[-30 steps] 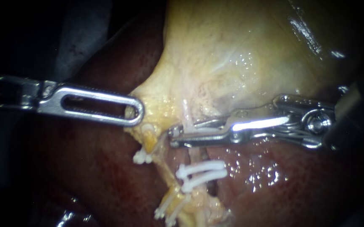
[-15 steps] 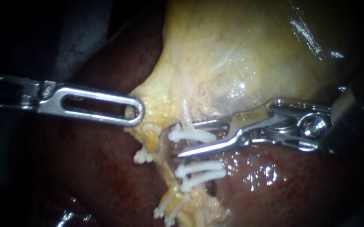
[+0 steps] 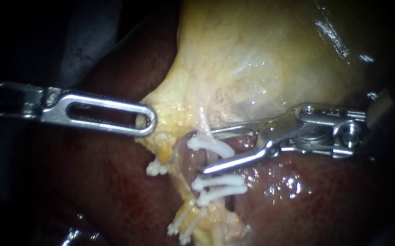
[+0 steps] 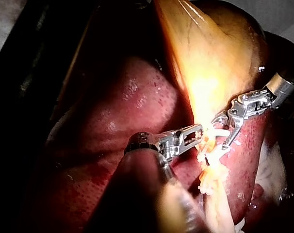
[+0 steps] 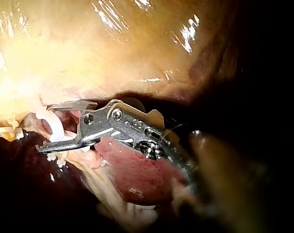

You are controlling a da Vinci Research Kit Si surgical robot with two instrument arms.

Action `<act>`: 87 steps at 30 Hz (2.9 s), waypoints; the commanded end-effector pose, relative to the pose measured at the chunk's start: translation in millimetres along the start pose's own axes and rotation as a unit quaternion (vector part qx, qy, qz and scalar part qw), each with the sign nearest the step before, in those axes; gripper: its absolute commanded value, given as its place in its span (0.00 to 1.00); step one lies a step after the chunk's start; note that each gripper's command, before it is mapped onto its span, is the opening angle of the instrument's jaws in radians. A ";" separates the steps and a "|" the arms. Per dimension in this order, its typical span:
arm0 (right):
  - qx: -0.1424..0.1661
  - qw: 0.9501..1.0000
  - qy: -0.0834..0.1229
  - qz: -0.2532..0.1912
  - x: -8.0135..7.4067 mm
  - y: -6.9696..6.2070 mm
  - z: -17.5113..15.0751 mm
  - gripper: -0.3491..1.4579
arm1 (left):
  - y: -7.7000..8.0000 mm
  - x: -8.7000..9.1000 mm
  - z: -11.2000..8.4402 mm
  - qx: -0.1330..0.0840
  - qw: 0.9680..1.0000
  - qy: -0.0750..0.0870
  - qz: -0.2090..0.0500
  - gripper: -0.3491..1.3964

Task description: Going back third clip right tube

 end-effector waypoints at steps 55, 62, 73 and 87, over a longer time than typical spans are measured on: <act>-0.039 0.998 0.020 -0.042 6.8 -5.0 -12.7 0.52 | 0.7 -0.2 0.1 -0.001 1.000 0.000 0.001 0.00; -0.038 0.998 0.020 -0.042 6.7 -6.3 -12.5 0.52 | 1.1 -0.3 0.4 -0.001 1.000 -0.001 0.001 0.00; -0.038 0.998 0.020 -0.042 6.7 -6.4 -12.7 0.52 | 2.4 1.0 4.0 -0.004 1.000 0.000 0.006 0.00; -0.038 0.998 0.020 -0.043 6.6 -6.4 -12.7 0.52 | 2.9 2.5 8.1 0.002 1.000 0.010 0.013 0.00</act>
